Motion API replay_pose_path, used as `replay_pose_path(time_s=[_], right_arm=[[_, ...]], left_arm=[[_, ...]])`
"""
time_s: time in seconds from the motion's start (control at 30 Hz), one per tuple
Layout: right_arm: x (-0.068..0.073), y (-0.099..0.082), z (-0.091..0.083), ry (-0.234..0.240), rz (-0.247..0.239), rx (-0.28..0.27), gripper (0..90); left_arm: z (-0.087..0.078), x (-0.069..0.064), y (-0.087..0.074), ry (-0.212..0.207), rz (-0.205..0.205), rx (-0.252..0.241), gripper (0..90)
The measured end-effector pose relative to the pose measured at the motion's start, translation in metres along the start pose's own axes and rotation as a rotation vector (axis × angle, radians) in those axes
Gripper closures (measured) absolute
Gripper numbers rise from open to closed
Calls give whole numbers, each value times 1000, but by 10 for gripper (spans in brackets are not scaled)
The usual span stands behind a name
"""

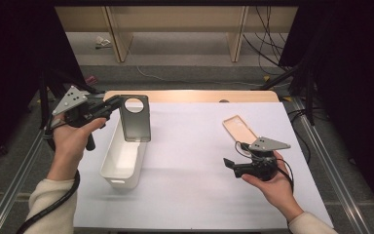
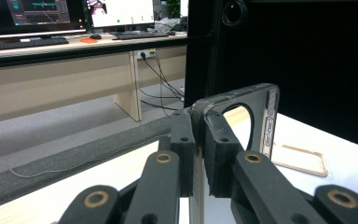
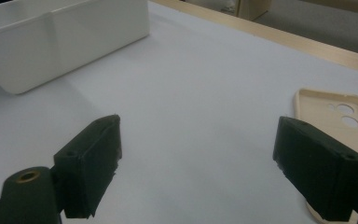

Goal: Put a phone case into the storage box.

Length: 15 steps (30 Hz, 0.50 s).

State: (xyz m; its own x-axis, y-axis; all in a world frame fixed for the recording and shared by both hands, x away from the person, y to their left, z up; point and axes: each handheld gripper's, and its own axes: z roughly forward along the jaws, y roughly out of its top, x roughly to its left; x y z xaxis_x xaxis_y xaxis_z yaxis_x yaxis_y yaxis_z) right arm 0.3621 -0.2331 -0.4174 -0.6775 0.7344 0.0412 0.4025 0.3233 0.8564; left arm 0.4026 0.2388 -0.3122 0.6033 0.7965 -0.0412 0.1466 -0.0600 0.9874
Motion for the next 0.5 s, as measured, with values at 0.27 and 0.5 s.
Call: replay_pose_path(time_s=[0.27,0.5], right_arm=[[0,0,0,-1,2,-1,162],[0,0,0,-1,3,-1,162]], left_arm=[[-1,3,-1,13,10,6,828],[-1,6,-3,21,19,11,827]])
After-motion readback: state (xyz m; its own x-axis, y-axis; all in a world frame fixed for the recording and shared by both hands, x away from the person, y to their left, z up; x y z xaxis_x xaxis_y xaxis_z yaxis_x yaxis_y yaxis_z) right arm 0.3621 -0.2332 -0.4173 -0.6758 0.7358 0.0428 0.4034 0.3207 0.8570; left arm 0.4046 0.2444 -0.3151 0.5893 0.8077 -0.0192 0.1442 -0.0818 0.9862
